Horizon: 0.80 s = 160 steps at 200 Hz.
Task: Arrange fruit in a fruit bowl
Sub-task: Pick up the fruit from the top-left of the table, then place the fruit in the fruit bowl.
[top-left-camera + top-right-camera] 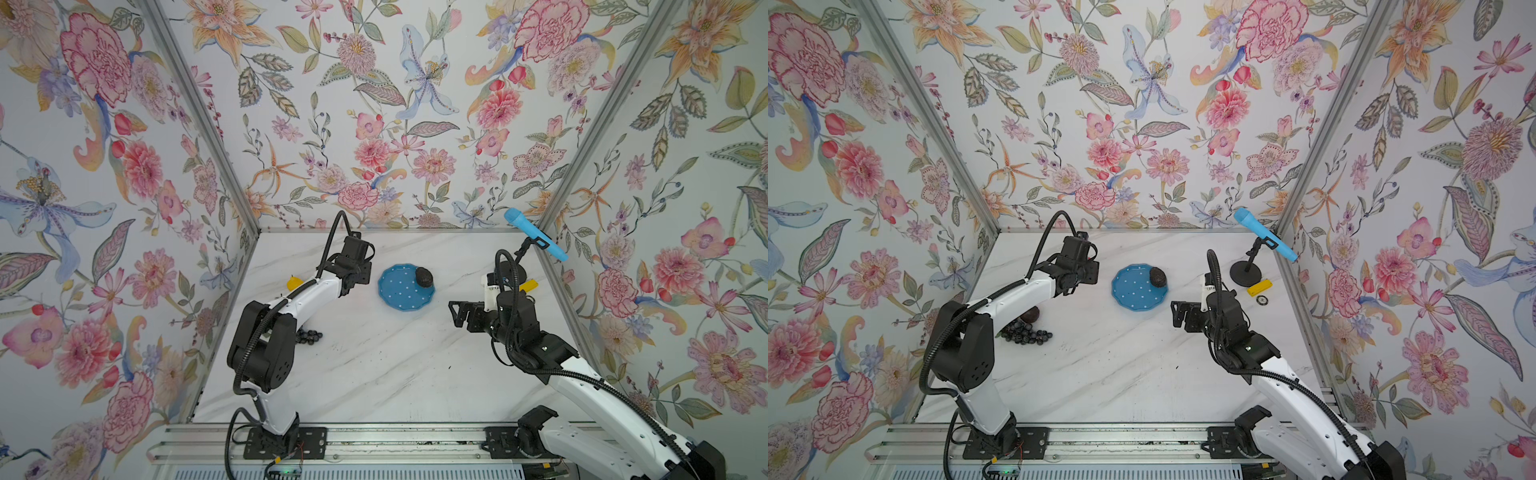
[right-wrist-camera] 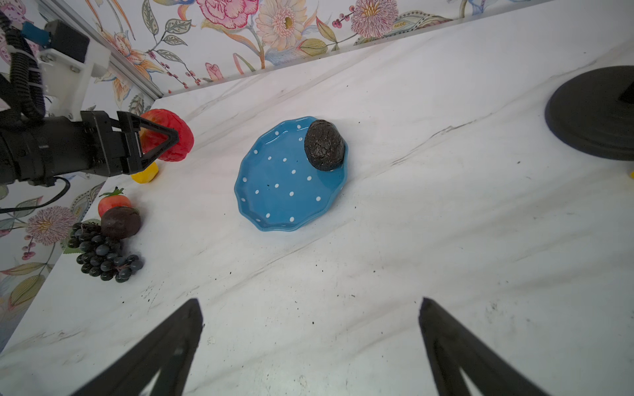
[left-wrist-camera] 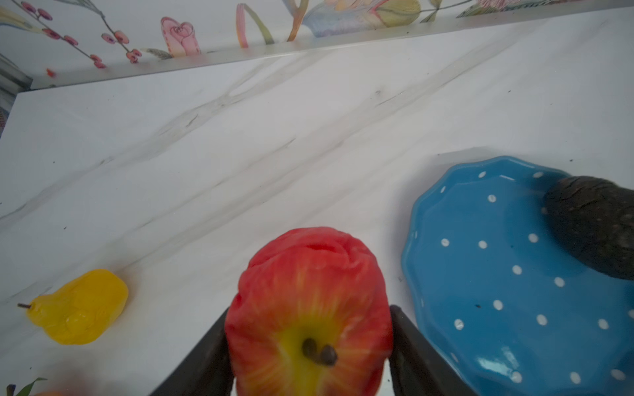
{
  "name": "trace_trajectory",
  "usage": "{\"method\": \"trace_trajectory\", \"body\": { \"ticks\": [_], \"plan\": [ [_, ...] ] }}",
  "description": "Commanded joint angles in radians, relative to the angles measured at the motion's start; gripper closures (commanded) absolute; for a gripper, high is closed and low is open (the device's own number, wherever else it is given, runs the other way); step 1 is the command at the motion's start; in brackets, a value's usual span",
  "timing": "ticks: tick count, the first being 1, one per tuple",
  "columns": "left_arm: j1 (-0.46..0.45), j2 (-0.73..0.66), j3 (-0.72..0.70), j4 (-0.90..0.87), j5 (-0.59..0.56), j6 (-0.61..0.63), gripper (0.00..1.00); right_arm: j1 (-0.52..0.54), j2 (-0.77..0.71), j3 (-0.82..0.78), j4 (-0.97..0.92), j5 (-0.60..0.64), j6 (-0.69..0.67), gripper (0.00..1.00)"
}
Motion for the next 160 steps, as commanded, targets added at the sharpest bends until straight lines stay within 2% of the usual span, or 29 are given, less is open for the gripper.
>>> {"method": "trace_trajectory", "body": {
  "ticks": [1, 74, 160],
  "plan": [
    [-0.041, 0.069, 0.097, -0.052, 0.041, -0.012, 0.34, -0.003, -0.013, -0.009, -0.018, 0.014, 0.024, 0.01],
    [-0.148, 0.285, 0.422, -0.163, 0.073, 0.008, 0.34, -0.001, -0.03, -0.02, -0.024, 0.018, 0.032, 0.01],
    [-0.159, 0.472, 0.637, -0.245, 0.107, 0.025, 0.34, -0.003, -0.038, -0.021, -0.024, 0.019, 0.031, 0.01]
  ]
}}
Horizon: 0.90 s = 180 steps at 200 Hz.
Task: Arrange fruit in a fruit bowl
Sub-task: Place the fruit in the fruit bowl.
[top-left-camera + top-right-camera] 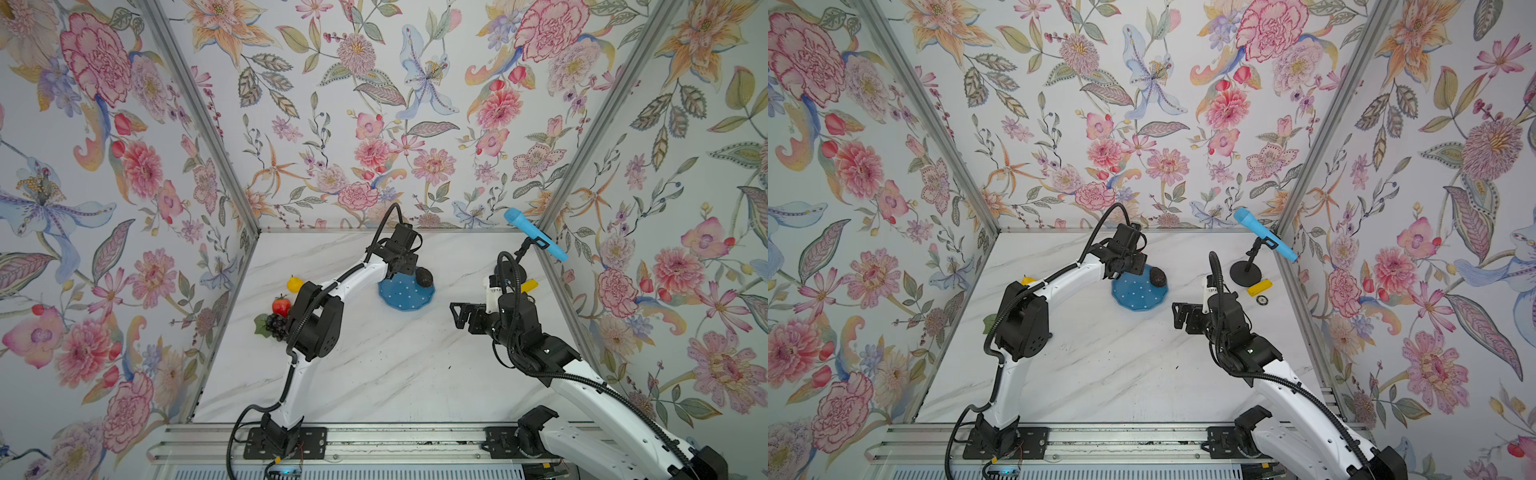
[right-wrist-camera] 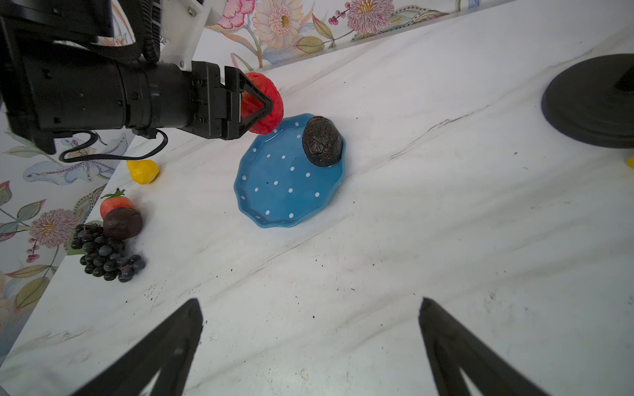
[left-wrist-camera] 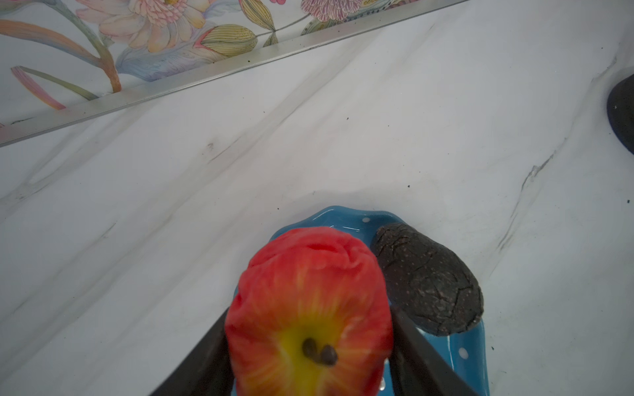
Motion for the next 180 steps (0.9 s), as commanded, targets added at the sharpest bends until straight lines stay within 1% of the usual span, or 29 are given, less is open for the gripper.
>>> {"method": "trace_trajectory", "body": {
  "ticks": [1, 49, 106, 180],
  "plan": [
    [-0.004, 0.049, 0.069, -0.053, 0.019, 0.019, 0.34, -0.002, -0.012, -0.009, -0.008, 0.017, 0.012, 0.01],
    [-0.004, 0.133, 0.165, -0.095, 0.019, 0.02, 0.34, -0.003, -0.017, -0.009, -0.01, 0.017, 0.014, 0.01],
    [-0.004, 0.191, 0.23, -0.131, 0.015, 0.022, 0.34, -0.003, -0.025, -0.016, -0.014, 0.022, 0.013, 0.01],
    [-0.001, 0.224, 0.261, -0.148, 0.017, 0.025, 0.33, -0.002, -0.031, -0.019, -0.014, 0.023, 0.014, 0.01]
  ]
}}
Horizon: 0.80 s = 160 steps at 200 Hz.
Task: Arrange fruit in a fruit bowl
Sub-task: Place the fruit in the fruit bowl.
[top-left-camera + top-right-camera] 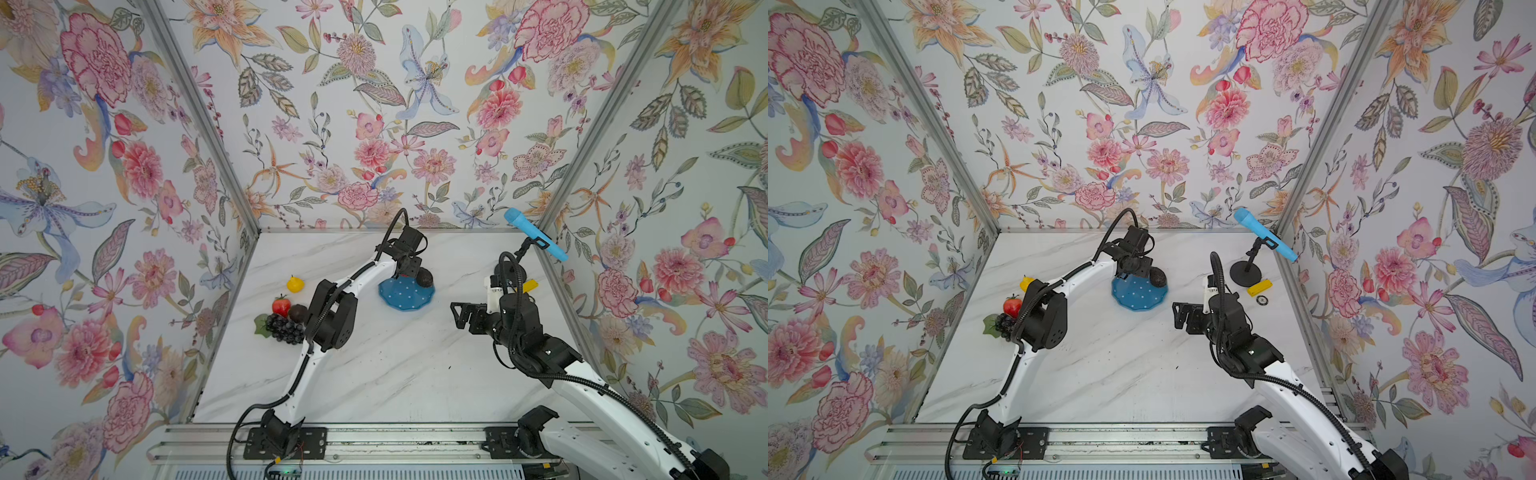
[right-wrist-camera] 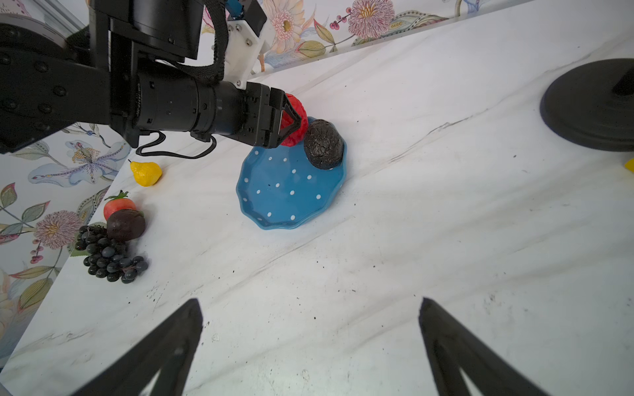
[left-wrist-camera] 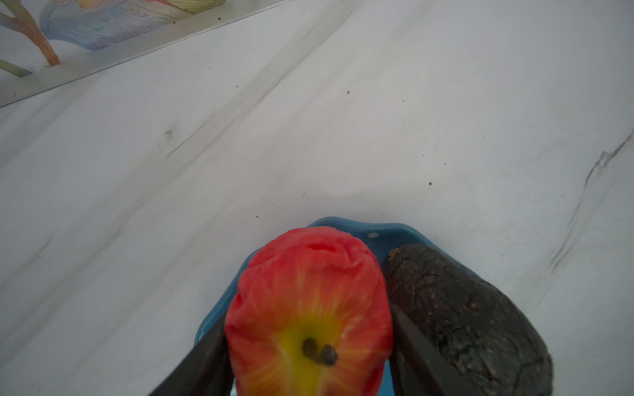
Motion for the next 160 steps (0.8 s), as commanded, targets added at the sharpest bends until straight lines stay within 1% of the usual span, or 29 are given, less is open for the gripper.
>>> {"method": "trace_trajectory", "body": {
  "ticks": [1, 116, 160],
  "plan": [
    [-0.001, 0.027, 0.034, -0.032, 0.014, 0.017, 0.33, -0.002, -0.019, -0.019, -0.014, 0.022, 0.013, 0.01],
    [0.004, 0.061, 0.043, -0.026, 0.035, 0.009, 0.33, -0.004, -0.019, -0.021, -0.015, 0.022, 0.016, 0.01],
    [0.005, 0.051, 0.041, -0.031, 0.032, 0.016, 0.29, -0.004, -0.019, -0.022, -0.016, 0.024, 0.016, 0.01]
  ]
}}
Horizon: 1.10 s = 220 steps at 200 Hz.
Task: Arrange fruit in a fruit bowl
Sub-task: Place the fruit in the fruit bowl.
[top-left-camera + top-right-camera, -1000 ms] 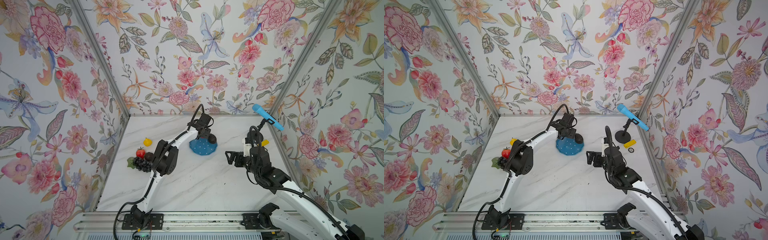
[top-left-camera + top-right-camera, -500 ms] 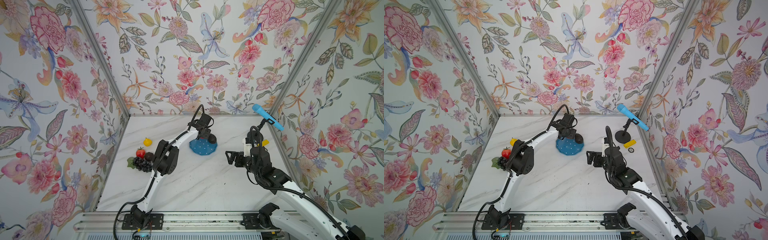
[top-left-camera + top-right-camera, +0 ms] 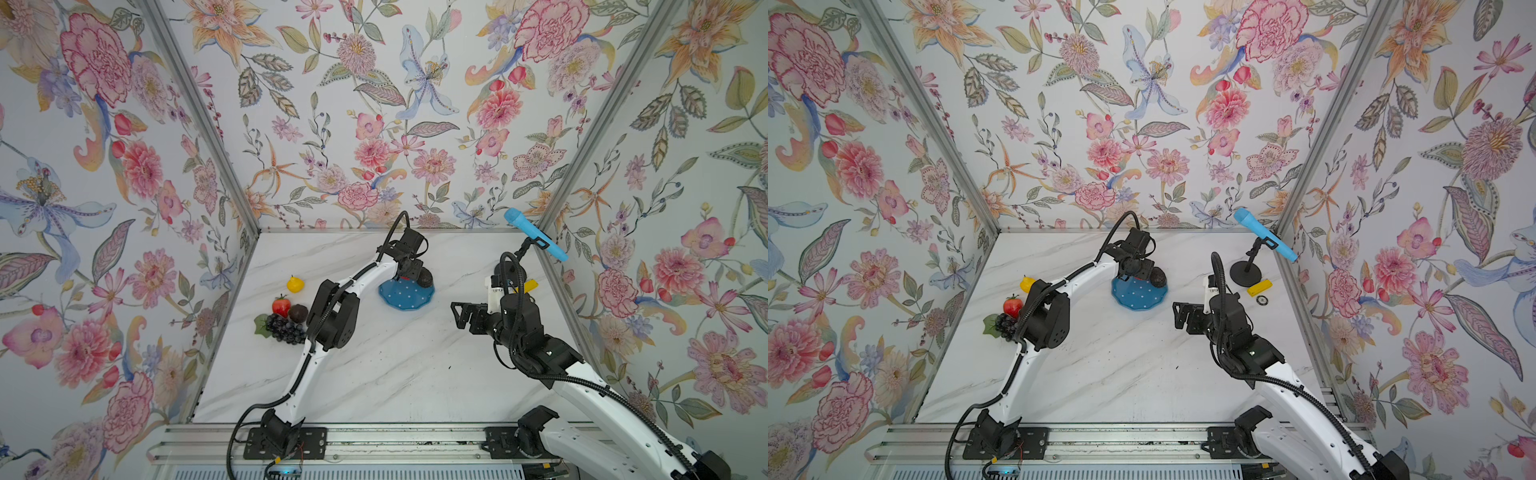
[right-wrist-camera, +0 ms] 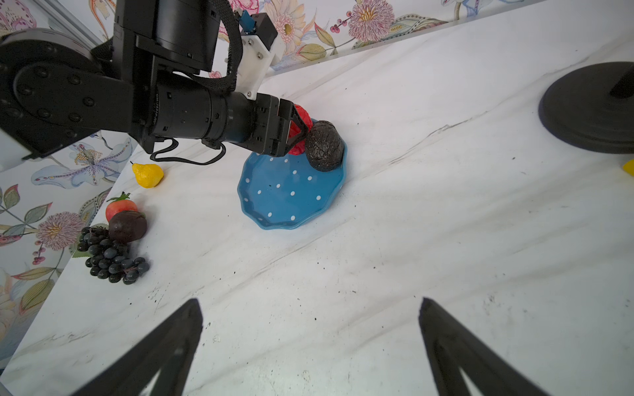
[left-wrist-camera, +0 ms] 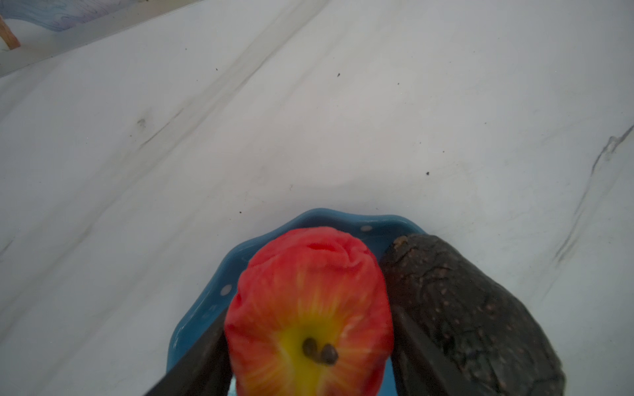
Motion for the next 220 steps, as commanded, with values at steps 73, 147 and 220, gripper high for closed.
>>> {"method": "trace_trajectory", "body": {
  "ticks": [73, 147, 220],
  "plan": [
    [0.004, -0.029, -0.017, 0.001, -0.005, 0.017, 0.22, -0.004, -0.007, -0.023, -0.014, 0.019, 0.018, 0.01],
    [0.003, -0.129, -0.136, 0.063, -0.011, 0.003, 0.17, -0.003, 0.002, -0.027, -0.003, 0.015, 0.021, 0.01],
    [0.002, -0.265, -0.265, 0.114, -0.002, -0.008, 0.17, -0.002, 0.012, -0.018, 0.001, 0.011, 0.023, 0.01]
  ]
}}
